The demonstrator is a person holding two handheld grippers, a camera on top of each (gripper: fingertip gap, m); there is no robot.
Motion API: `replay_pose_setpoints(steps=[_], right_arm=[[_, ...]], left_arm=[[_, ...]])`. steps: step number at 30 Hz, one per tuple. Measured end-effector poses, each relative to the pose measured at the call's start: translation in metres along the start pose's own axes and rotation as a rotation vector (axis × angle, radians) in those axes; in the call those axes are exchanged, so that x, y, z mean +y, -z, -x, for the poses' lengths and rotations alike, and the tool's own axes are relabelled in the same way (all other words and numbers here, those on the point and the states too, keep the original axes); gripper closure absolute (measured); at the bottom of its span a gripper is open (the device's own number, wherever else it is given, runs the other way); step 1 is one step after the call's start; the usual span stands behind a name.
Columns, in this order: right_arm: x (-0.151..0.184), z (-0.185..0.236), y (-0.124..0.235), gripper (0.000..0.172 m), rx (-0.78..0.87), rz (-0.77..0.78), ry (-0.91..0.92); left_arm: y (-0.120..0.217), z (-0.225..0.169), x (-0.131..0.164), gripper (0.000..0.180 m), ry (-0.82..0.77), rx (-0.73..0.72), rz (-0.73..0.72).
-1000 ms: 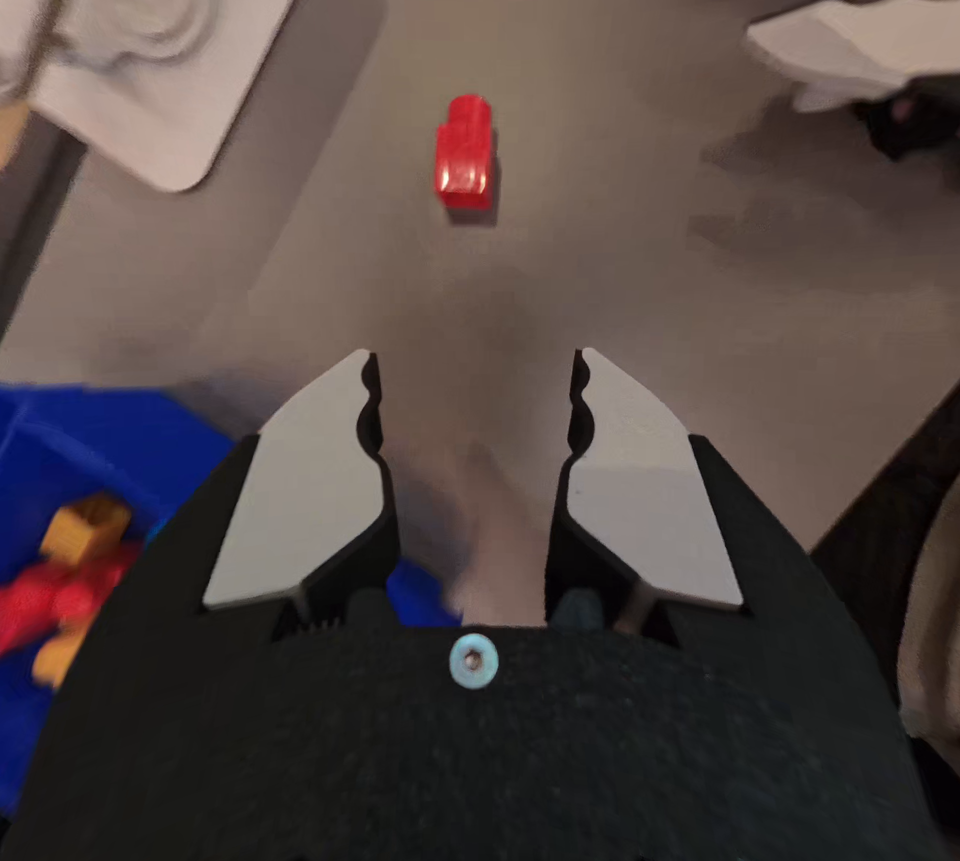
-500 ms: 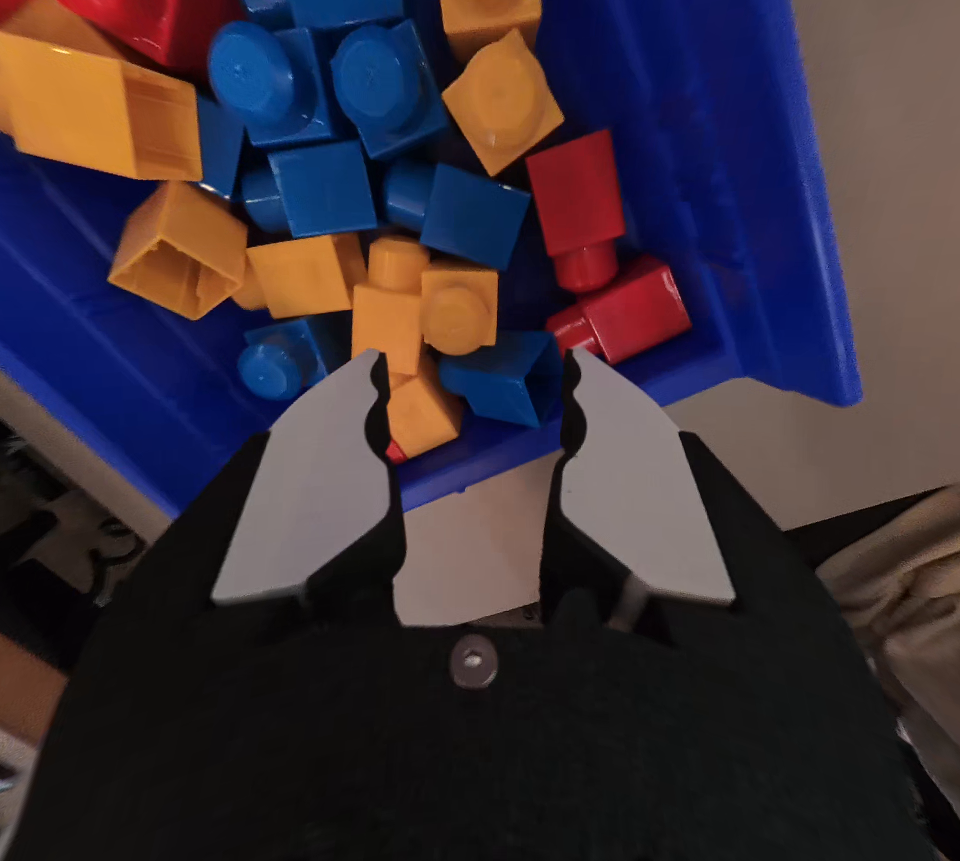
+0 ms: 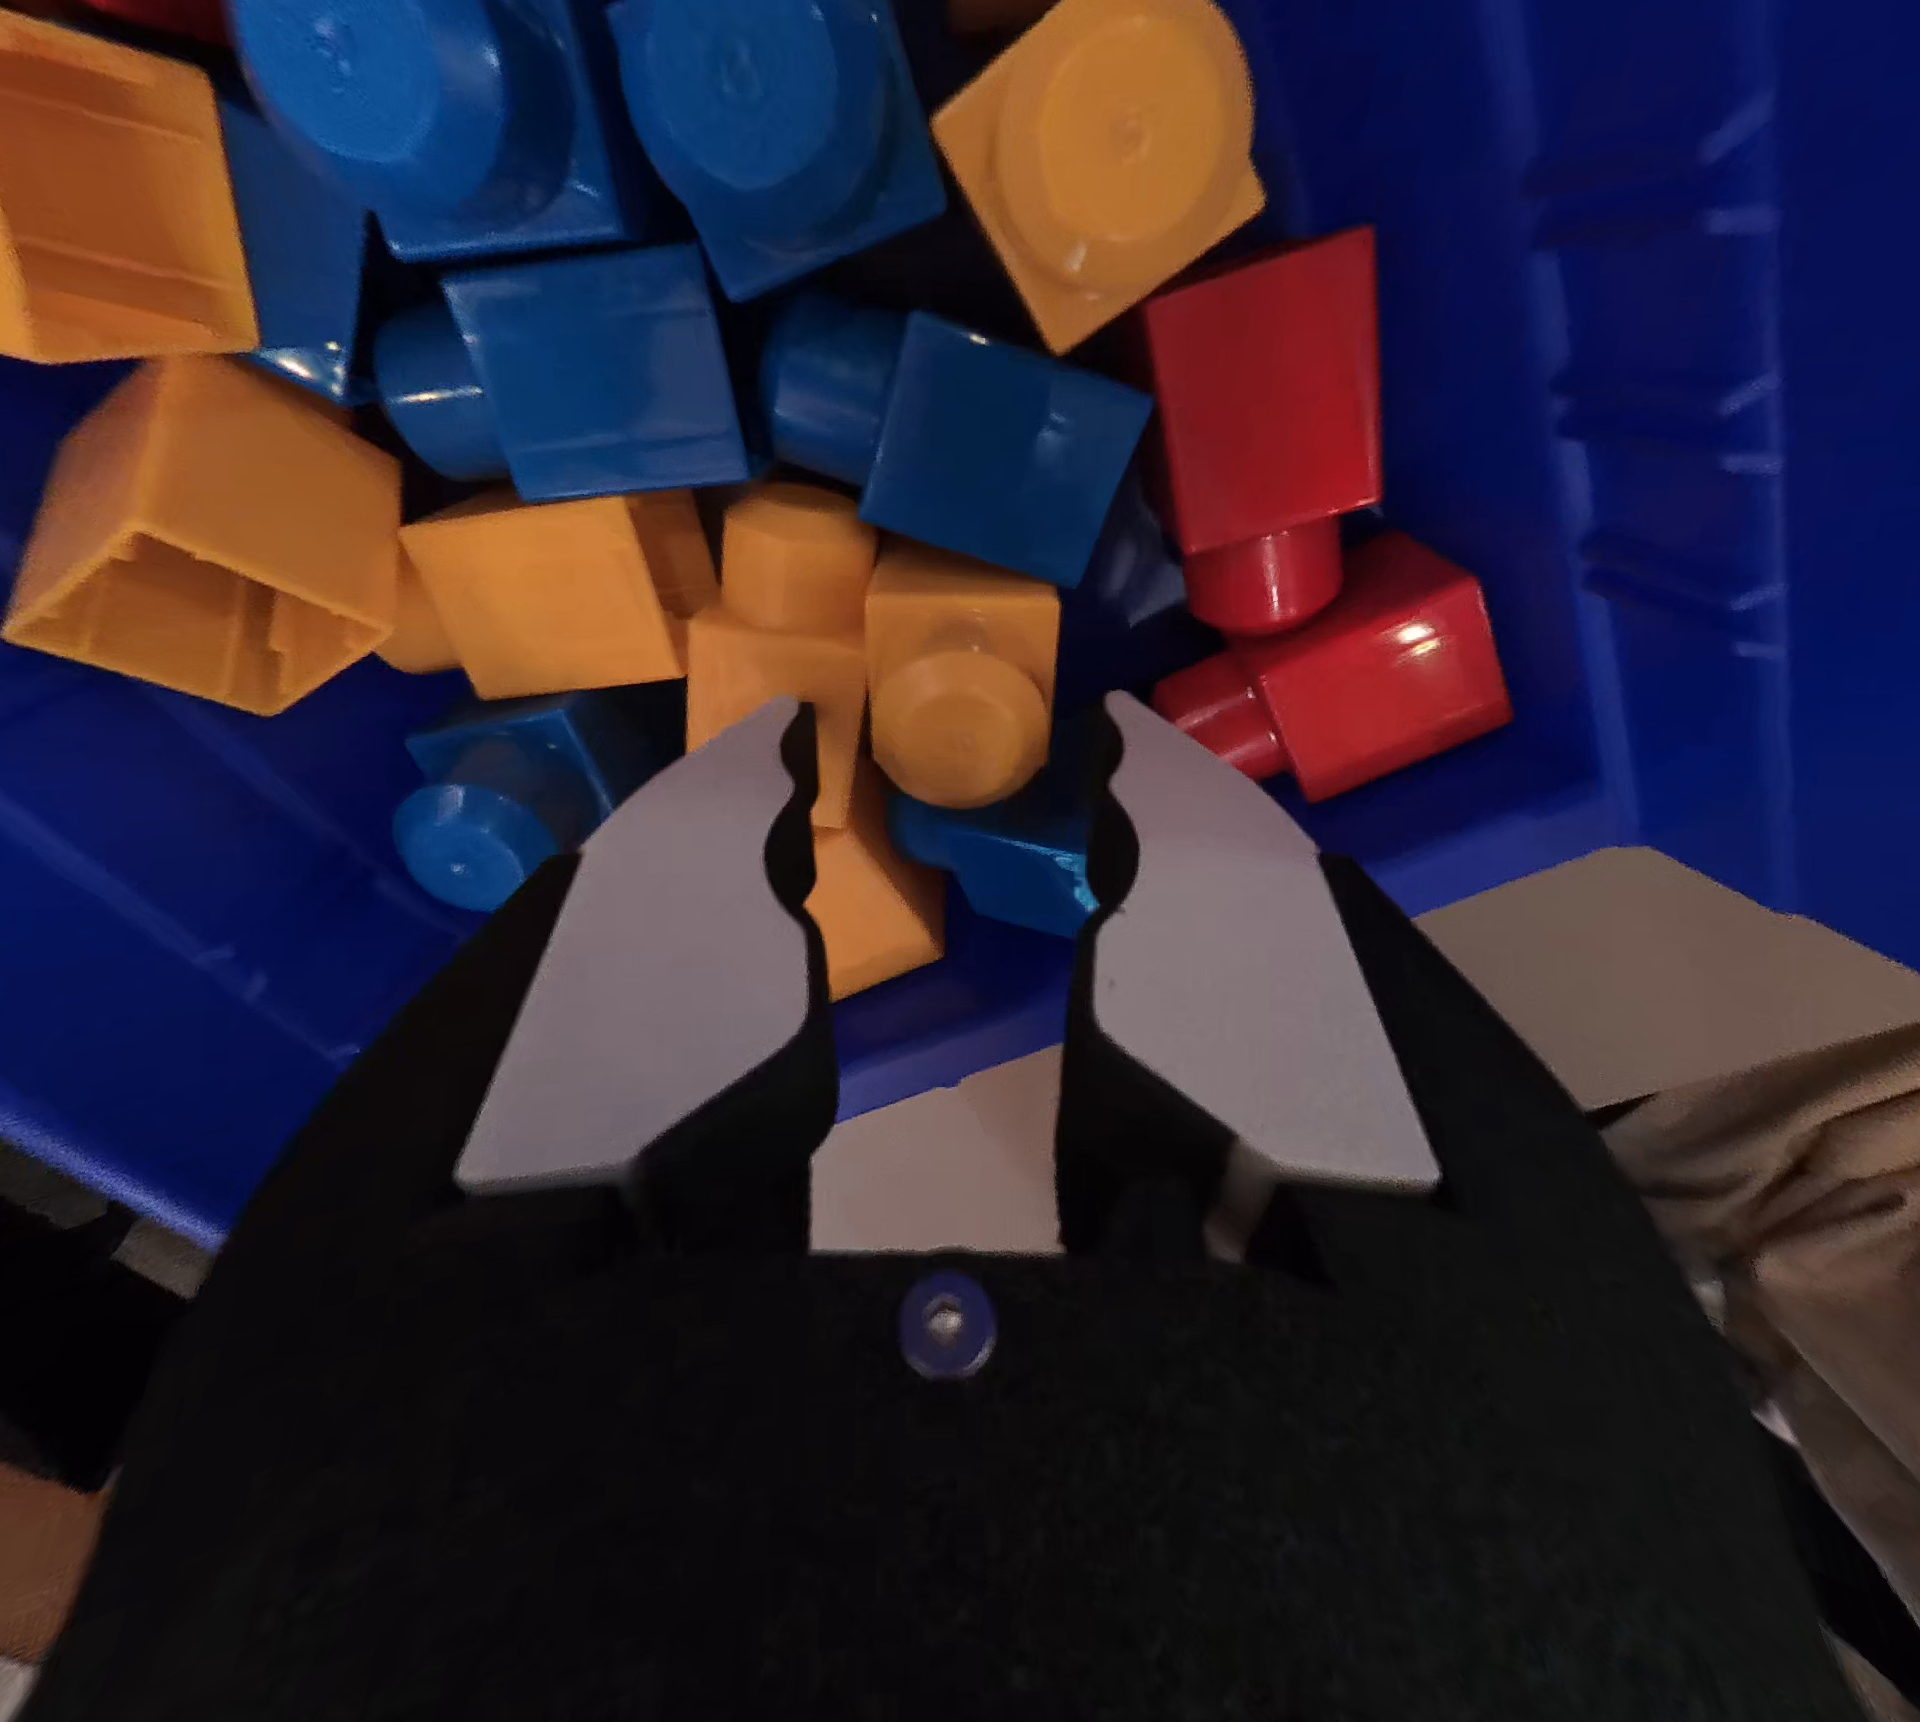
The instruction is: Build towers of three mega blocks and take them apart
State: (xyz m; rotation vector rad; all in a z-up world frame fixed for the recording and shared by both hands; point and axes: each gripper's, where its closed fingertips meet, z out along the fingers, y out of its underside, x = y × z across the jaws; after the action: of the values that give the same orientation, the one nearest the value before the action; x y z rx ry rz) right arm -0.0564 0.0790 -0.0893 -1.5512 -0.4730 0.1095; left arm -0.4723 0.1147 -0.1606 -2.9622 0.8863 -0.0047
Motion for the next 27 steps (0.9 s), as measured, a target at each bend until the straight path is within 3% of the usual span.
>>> replay_pose_setpoints(steps=[6, 10, 13, 20, 27], right_arm=[[0.0, 0.001, 0.0, 0.134, -0.001, 0.0, 0.004], [0.001, 0.0, 0.0, 0.135, -0.004, 0.004, 0.001], [0.001, 0.002, -0.001, 0.135, -0.007, 0.007, 0.016], [0.001, 0.003, 0.0, 0.136, -0.008, 0.004, 0.019], [0.002, 0.004, -0.001, 0.136, -0.013, 0.012, 0.025]], left_arm=[[0.001, -0.002, -0.003, 0.139, 0.008, 0.009, 0.025], [0.005, -0.004, -0.001, 0.138, -0.039, -0.064, 0.033], [-0.001, -0.014, 0.002, 0.145, -0.051, -0.018, 0.047], [-0.029, -0.013, 0.0, 0.143, 0.009, 0.05, 0.075], [-0.011, -0.014, 0.0, 0.144, -0.063, 0.069, 0.046]])
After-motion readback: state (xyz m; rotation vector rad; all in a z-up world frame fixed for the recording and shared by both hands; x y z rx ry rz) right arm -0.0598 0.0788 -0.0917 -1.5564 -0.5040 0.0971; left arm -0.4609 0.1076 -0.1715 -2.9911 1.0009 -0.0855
